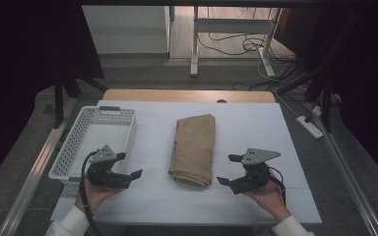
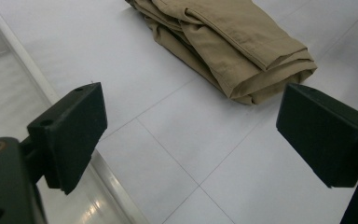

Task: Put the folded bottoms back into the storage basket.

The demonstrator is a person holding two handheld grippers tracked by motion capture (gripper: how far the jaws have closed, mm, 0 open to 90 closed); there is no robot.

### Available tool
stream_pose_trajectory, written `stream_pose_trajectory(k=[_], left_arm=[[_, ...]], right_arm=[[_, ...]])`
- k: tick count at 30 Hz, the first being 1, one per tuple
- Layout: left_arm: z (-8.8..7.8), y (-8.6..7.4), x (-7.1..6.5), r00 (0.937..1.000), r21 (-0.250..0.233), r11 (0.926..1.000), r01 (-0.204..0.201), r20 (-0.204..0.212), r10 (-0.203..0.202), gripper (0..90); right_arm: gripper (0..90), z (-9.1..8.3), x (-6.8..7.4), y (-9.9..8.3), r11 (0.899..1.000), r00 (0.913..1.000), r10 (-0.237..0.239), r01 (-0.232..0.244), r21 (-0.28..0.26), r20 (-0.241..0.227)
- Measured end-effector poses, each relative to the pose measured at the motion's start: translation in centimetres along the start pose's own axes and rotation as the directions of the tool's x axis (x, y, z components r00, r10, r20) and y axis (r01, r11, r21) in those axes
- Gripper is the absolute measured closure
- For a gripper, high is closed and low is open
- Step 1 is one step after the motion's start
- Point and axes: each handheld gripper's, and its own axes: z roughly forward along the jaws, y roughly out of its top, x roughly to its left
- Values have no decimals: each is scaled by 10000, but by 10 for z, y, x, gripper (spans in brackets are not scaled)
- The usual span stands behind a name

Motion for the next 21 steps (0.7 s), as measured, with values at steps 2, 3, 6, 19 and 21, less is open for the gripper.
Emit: stream_pose_trajectory(k=[2, 3, 6, 19, 21], left_arm=[[1, 0, 0, 10000, 23, 10000, 4, -3, -4, 92], [1, 0, 0, 10000, 23, 10000, 4, -3, -4, 92], [1, -1, 1, 10000, 44, 10000, 15, -13, -15, 92], [-1, -1, 1, 10000, 23, 10000, 7, -71, -7, 92], [-1, -1, 1, 10000, 11, 10000, 7, -71, -7, 92]], right_arm=[[127, 3, 2, 3, 9999, 9999, -114, 115, 41, -96], [127, 5, 3, 4, 9999, 9998, -145, 146, 61, -141], [127, 9, 5, 7, 9997, 9994, -238, 240, 83, -238], [134, 24, 14, 20, 9977, 9963, -597, 616, 290, -614], [135, 28, 15, 22, 9968, 9955, -676, 701, 371, -671]])
